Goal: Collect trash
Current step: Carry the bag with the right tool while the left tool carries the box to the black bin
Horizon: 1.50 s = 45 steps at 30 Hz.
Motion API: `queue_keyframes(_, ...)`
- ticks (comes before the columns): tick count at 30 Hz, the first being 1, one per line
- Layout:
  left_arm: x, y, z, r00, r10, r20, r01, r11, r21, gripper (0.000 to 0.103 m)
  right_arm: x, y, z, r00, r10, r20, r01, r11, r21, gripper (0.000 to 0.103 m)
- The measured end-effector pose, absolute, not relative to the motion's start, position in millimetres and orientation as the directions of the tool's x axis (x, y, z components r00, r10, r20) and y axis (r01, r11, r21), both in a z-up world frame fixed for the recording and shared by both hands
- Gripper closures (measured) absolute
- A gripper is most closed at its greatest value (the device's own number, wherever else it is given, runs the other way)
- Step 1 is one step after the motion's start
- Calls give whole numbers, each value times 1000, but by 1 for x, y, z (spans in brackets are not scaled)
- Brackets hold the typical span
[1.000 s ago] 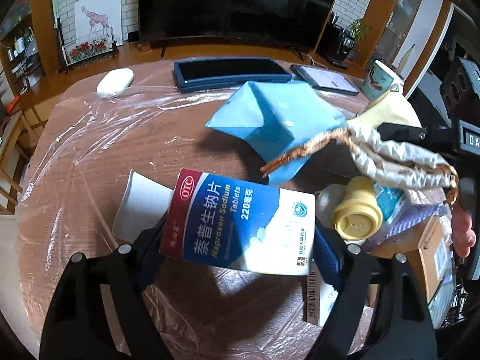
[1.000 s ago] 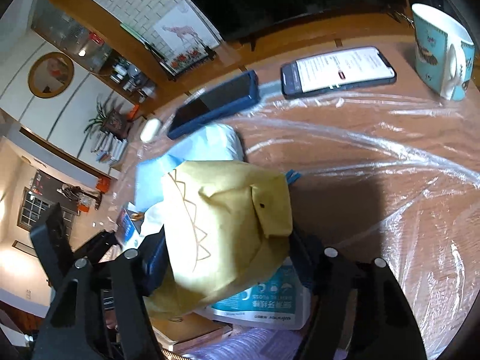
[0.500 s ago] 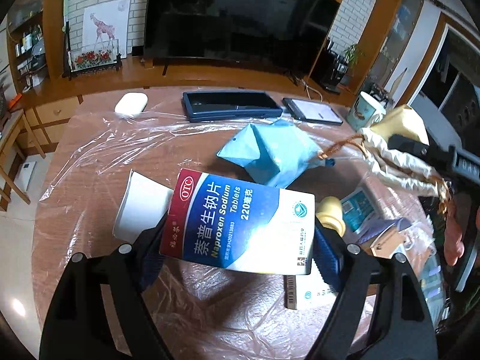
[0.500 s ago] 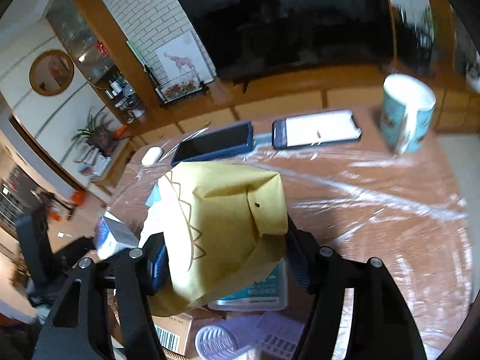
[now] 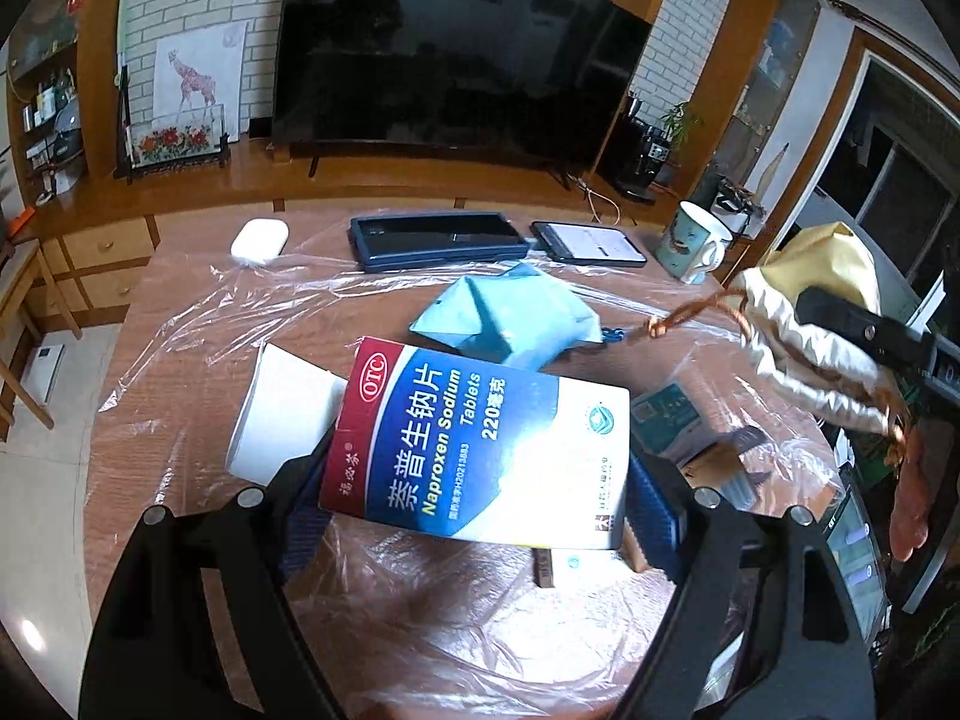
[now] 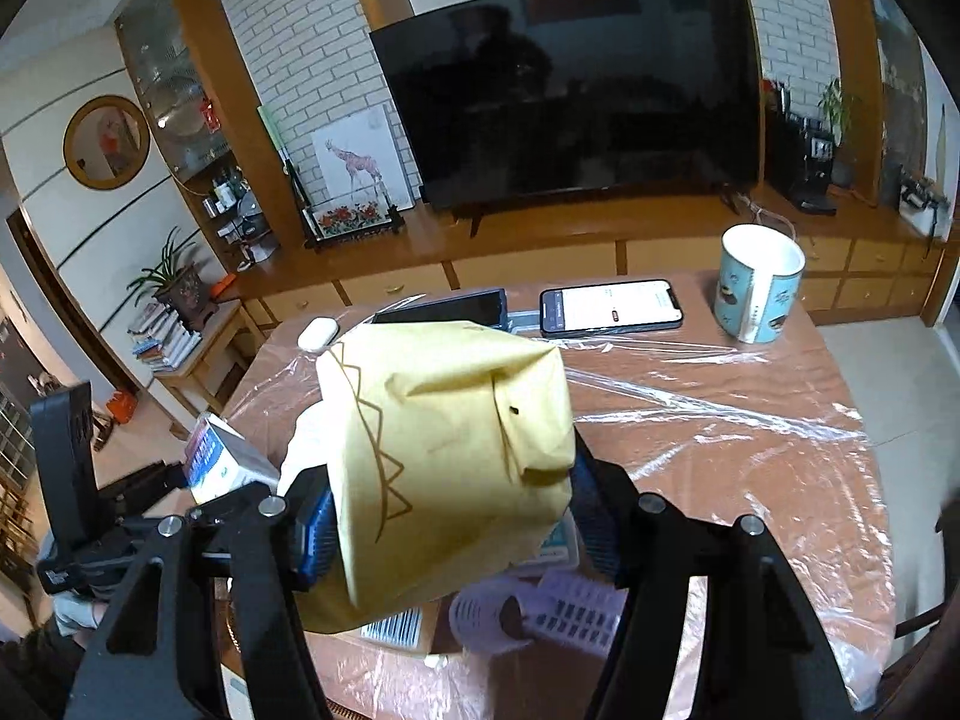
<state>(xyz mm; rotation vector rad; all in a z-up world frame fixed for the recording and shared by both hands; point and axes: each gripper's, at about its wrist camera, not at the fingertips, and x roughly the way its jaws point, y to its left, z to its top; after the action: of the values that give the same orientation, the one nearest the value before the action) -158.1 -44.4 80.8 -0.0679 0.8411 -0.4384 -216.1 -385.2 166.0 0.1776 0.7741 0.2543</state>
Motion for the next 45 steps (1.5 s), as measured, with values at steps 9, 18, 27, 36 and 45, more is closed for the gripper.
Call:
queue_keyframes(9,-197,-57,101,636,-356,-685,340,926,-166,20,-258,-381,177,717,244,-653,-185,970,158,39)
queue_keyframes(18,-243,-74,105,652,-321,-687,295,942,-161,20,-304,-394,180,705,272,-655,-236,961,145,39)
queue_keyframes(27,-290,-91,108,665,-298,-685,291,948,-129,20,-348,-396,179,707,266,-656,-278,956,87,40)
queue_keyframes(36,-320,-109,100,646,-293,-705,315,944,-103,20,-386,-399,175,679,305,-667,-340,937,83,40)
queue_keyframes(45,-339,-131,78,596,-283,-751,359,931,-66,20,-408,-407,153,615,326,-718,-362,926,111,40)
